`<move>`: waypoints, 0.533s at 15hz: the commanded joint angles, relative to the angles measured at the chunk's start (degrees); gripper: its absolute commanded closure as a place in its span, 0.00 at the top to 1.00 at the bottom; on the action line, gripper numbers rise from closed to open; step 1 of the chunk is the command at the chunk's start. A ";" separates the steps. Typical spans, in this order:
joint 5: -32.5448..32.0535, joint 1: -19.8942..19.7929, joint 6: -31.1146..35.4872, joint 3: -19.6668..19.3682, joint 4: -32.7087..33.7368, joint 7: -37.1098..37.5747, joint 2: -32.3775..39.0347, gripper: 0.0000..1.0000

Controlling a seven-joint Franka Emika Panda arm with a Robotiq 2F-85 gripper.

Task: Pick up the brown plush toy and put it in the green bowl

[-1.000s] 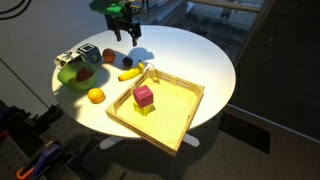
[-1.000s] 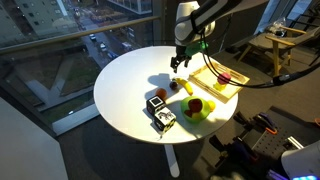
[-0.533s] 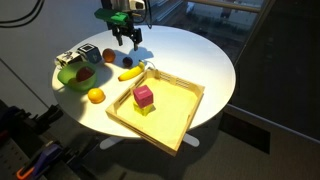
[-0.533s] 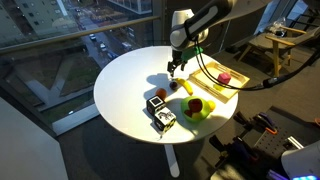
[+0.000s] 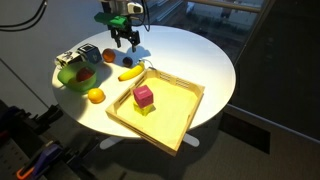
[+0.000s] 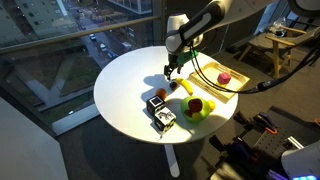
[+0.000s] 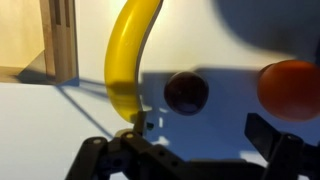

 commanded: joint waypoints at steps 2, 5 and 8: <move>-1.09 0.20 -0.73 0.08 1.34 -0.50 1.07 1.00; -0.92 0.06 -0.45 0.16 0.64 -0.60 1.20 1.00; -0.85 0.00 -0.40 0.25 0.48 -0.74 1.60 1.00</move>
